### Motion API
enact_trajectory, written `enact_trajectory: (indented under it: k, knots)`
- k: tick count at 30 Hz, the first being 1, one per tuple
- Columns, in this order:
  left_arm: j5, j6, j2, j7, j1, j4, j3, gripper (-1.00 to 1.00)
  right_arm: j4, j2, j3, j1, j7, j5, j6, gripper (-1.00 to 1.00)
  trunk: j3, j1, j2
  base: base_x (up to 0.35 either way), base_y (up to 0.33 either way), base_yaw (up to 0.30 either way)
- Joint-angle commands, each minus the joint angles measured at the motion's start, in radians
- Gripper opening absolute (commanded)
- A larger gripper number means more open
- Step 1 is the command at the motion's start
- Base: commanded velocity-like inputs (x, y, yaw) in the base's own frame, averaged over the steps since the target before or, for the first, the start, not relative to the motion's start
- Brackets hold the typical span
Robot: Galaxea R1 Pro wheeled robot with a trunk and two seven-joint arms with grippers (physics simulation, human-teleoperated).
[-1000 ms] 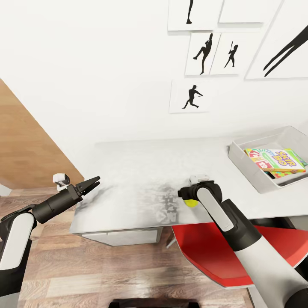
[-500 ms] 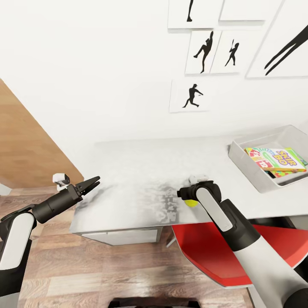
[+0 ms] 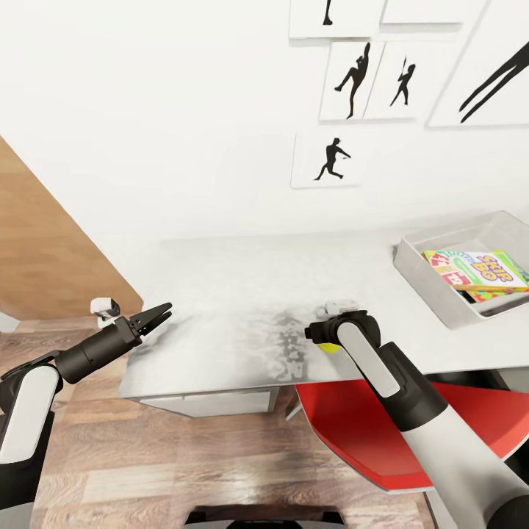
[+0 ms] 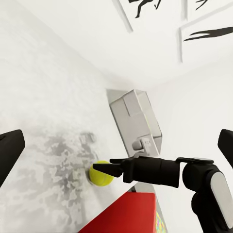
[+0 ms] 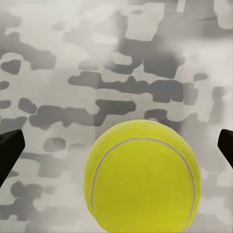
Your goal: Put all the toys in the child's room - the three board games (two on the bed and one on the table), the two jigsaw puzzles on the table, and the tennis ball on the table - inside the toy box on the table in the child's room.
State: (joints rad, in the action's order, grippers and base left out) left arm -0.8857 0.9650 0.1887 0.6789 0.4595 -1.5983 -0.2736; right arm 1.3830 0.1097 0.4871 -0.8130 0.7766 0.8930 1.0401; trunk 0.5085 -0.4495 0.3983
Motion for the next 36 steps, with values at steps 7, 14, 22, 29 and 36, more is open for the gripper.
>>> enact_trajectory:
  k: [7,14,22,29,36]
  knots:
    - [0.001,0.004,0.000,0.004,0.001,0.000,-0.001,1.00,0.001,0.001,0.003,0.000,0.010,0.009,0.002,1.00,0.003,-0.001,0.002,0.000,0.000,0.000]
    - [0.001,0.004,0.000,0.004,0.001,-0.001,-0.001,1.00,0.001,0.000,0.005,0.000,0.010,0.009,0.002,1.00,0.004,-0.001,0.002,0.000,0.000,0.000]
    - [0.001,0.005,0.000,0.004,0.001,-0.002,-0.001,1.00,0.001,0.001,0.007,0.001,0.010,0.009,0.002,1.00,0.004,-0.001,0.002,0.000,0.000,0.000]
    - [0.001,0.005,0.000,0.004,0.001,-0.002,-0.001,1.00,0.001,0.003,0.007,0.002,0.010,0.009,0.002,1.00,0.004,-0.001,0.002,0.000,0.000,0.000]
    - [0.001,0.004,0.000,0.004,0.001,-0.002,-0.001,1.00,0.001,0.005,0.007,0.006,0.010,0.009,0.002,1.00,0.004,-0.001,0.002,0.000,0.000,0.000]
